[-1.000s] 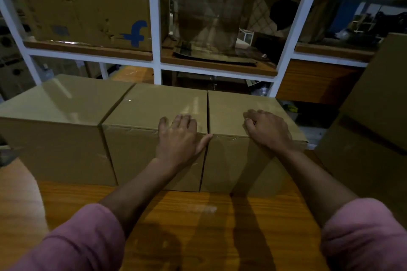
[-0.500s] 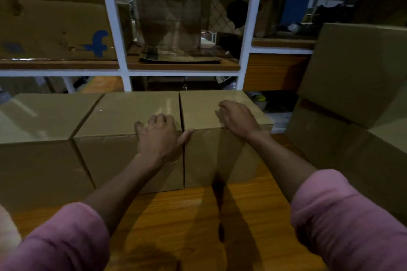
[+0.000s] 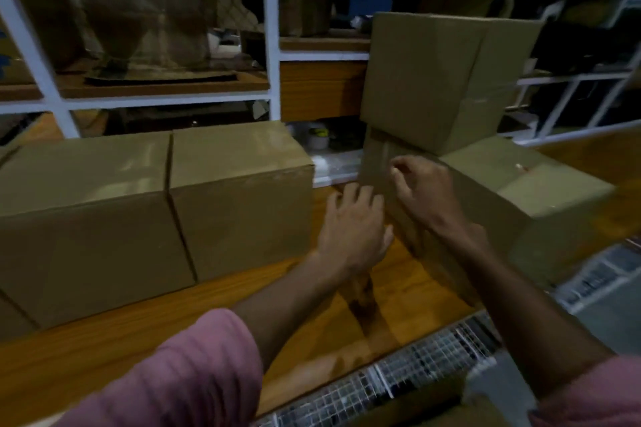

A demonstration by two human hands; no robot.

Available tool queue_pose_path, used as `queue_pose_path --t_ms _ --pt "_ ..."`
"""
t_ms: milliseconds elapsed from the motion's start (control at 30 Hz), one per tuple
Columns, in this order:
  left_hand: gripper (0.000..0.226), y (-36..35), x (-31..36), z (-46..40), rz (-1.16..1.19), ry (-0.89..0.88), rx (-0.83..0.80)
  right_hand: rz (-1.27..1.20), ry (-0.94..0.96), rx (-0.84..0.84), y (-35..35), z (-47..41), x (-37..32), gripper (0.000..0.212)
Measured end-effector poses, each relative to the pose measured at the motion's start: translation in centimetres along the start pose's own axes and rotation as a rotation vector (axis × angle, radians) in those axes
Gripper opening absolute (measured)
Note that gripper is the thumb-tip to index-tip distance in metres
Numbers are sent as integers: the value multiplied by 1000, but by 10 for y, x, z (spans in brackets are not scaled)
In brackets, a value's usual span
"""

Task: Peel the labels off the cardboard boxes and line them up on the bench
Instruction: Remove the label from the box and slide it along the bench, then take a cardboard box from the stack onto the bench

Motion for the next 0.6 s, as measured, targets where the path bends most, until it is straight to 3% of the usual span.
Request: queue_pose_path --t_ms 100,233,367,600 --pt "56 -16 52 -25 9 -52 -71 132 -61 0 38 7 45 28" --pt "55 -30 91 -46 44 -51 -117 249 -126 -127 61 15 98 27" --pt "57 -36 97 -55 18 -17 -126 304 -162 -209 62 27 131 30" --pt "64 -47 81 -64 -18 52 -147 344 -167 -210 56 31 133 38"
Point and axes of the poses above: each hand's wrist, its own z-axis away from the middle knuckle, its own y-axis out of the back of the hand, x = y × z, the point moved 5 cm from there along -z, towards the middle knuckle, and after that the axes turned 1 degree about x, right-handed, at the moved point
